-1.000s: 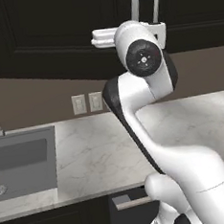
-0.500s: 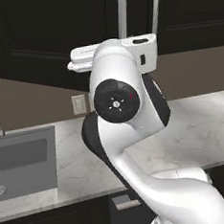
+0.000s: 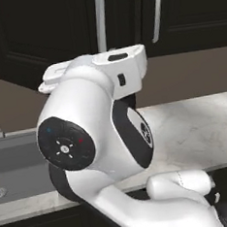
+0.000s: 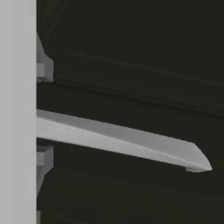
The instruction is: Open the cabinet directly in front. Then move the liquor and the cup to the dining counter with the jar on it.
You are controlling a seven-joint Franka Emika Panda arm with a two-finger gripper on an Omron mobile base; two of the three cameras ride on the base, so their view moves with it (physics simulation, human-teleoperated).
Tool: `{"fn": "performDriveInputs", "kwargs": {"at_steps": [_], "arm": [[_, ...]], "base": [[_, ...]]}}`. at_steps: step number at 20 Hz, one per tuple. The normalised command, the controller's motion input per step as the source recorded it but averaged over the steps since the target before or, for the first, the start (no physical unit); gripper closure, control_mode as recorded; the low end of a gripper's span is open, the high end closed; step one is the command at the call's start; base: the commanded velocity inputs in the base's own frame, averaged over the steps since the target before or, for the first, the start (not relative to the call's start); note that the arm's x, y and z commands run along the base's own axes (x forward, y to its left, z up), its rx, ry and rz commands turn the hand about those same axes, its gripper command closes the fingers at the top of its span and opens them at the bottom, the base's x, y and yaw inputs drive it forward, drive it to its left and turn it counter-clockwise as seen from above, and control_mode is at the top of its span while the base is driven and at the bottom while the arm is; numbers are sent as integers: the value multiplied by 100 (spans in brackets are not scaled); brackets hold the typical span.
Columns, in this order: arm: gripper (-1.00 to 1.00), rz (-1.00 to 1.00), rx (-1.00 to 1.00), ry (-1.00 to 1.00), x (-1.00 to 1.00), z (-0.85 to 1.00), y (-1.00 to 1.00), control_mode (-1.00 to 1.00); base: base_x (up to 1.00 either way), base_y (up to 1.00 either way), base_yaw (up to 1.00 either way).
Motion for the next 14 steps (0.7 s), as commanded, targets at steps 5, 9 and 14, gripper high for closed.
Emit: {"fn": "performDriveInputs", "kwargs": {"at_steps": [5,9,14], "arm": [[-100,0,-1,-16,-100,-40,-2,-100],[-100,5,4,-13,-94,-38,-44,-100],[-100,23,36,0,-40,-6,-100,-100]], "base": [[0,0,0],[0,0,0],[0,0,0]]}}
